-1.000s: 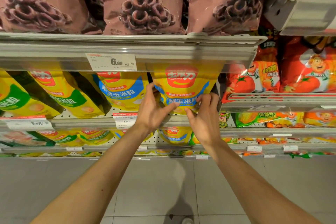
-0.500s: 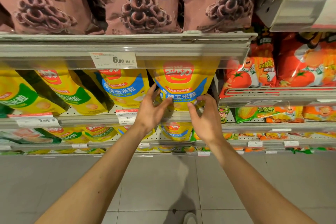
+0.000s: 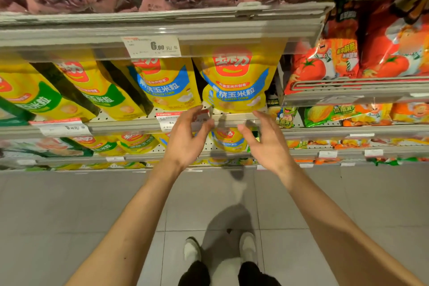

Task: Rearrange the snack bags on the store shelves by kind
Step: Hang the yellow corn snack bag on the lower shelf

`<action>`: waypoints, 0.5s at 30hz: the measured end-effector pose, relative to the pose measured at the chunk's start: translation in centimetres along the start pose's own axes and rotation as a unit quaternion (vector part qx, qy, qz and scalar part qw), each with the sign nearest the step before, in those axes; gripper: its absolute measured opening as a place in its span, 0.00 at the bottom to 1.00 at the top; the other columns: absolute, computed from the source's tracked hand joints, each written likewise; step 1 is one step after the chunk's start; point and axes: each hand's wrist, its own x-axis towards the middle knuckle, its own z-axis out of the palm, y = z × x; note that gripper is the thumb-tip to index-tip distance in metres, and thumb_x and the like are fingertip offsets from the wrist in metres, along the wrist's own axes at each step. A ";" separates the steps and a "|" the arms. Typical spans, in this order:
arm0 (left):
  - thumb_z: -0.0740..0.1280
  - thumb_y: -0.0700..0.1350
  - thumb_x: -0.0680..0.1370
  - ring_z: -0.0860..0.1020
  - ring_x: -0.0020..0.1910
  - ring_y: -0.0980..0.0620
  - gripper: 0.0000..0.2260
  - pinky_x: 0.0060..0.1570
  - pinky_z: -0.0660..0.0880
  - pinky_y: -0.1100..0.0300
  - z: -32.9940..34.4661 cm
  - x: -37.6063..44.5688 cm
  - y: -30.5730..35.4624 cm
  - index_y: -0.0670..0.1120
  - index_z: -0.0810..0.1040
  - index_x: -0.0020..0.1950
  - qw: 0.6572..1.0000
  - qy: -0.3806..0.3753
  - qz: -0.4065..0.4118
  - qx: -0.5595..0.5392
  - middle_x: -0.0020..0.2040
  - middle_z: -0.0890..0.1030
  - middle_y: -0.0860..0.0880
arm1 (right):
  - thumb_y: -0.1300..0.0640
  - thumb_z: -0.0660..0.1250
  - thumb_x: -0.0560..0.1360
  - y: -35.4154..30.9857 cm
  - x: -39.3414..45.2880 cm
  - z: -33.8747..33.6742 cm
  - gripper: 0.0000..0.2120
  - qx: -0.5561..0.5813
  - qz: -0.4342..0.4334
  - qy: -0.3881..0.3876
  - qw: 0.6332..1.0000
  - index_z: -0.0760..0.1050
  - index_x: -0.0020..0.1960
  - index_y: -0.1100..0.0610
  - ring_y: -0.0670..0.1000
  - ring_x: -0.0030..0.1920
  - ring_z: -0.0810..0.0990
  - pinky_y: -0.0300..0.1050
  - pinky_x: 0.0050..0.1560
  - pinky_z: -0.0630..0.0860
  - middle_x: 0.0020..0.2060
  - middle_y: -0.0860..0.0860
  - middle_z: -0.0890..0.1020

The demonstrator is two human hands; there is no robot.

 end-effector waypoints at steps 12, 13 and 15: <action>0.67 0.58 0.82 0.78 0.65 0.54 0.21 0.67 0.75 0.49 -2.7 -3.5 -10.2 0.50 0.76 0.72 0.999 -0.039 0.002 -0.009 0.66 0.78 0.51 | 0.43 0.65 0.81 0.4 -6.1 7.8 0.27 -0.024 0.058 0.044 0.997 0.69 0.74 0.57 0.54 0.71 0.71 0.36 0.67 0.61 0.70 0.55 0.74; 0.67 0.58 0.82 0.78 0.65 0.55 0.22 0.67 0.75 0.49 -2.8 -4.0 -11.0 0.50 0.75 0.73 0.999 -0.039 -0.007 -0.006 0.67 0.78 0.51 | 0.43 0.65 0.81 0.5 -6.4 8.8 0.28 -0.024 0.064 0.039 0.997 0.69 0.75 0.57 0.54 0.71 0.70 0.36 0.67 0.61 0.70 0.56 0.74; 0.67 0.57 0.82 0.78 0.64 0.55 0.22 0.67 0.75 0.47 -2.7 -4.8 -12.4 0.49 0.75 0.73 0.999 -0.035 -0.015 -0.006 0.66 0.78 0.52 | 0.42 0.65 0.80 1.0 -7.0 10.0 0.29 -0.026 0.069 0.037 0.997 0.69 0.75 0.57 0.54 0.71 0.71 0.37 0.67 0.61 0.70 0.56 0.74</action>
